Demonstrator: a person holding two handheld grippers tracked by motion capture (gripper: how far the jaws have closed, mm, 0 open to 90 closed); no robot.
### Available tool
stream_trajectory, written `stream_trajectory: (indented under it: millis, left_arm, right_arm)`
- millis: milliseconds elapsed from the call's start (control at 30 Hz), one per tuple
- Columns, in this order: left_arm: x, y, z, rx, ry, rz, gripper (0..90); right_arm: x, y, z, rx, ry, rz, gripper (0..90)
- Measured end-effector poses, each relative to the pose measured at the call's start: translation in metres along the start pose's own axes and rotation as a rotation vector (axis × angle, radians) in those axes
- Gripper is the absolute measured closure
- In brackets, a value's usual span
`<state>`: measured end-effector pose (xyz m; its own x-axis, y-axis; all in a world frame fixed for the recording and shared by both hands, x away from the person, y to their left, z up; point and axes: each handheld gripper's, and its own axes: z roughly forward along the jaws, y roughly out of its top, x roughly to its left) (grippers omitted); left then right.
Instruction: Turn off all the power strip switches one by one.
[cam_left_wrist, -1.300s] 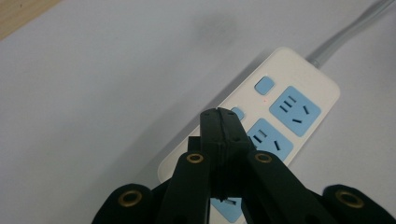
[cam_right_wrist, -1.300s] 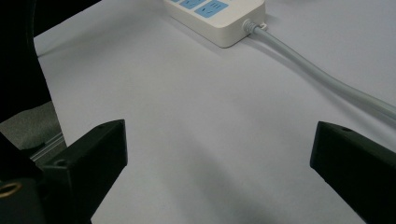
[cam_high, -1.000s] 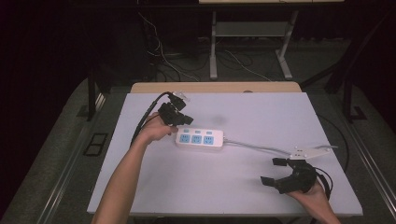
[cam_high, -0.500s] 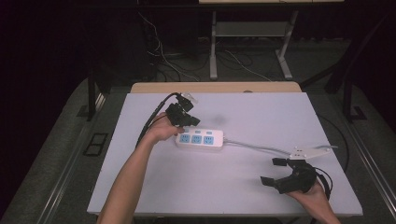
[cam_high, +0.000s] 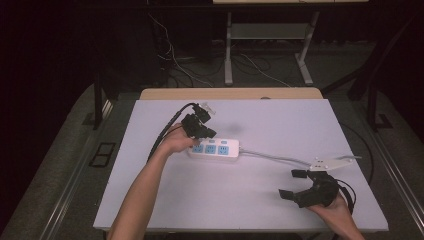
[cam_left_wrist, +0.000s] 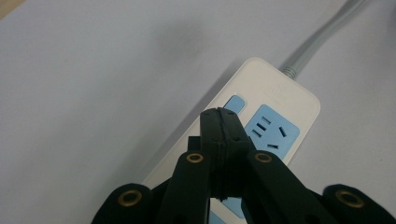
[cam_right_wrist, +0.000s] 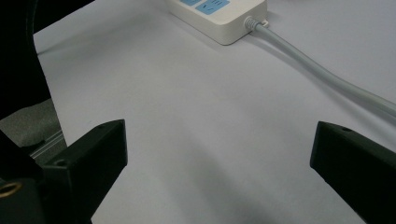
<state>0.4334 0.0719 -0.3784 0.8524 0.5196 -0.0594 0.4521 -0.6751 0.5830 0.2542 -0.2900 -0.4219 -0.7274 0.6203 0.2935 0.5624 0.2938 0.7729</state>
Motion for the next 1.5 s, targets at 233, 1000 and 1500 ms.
stream_trajectory:
  millis: [233, 1000, 1500]
  left_arm:
    - [0.001, -0.002, 0.008, 0.016, 0.006, 0.004, 89.6]
    - [0.008, -0.009, 0.024, 0.040, 0.012, -0.012, 89.6]
    - [0.007, -0.011, 0.024, 0.027, 0.024, -0.036, 89.7]
  right_arm:
    - [0.000, 0.000, 0.000, 0.002, 0.002, -0.003, 3.9]
    - [0.000, -0.001, 0.000, 0.006, 0.004, -0.001, 3.8]
    - [0.000, -0.001, -0.001, 0.004, 0.002, 0.000, 3.8]
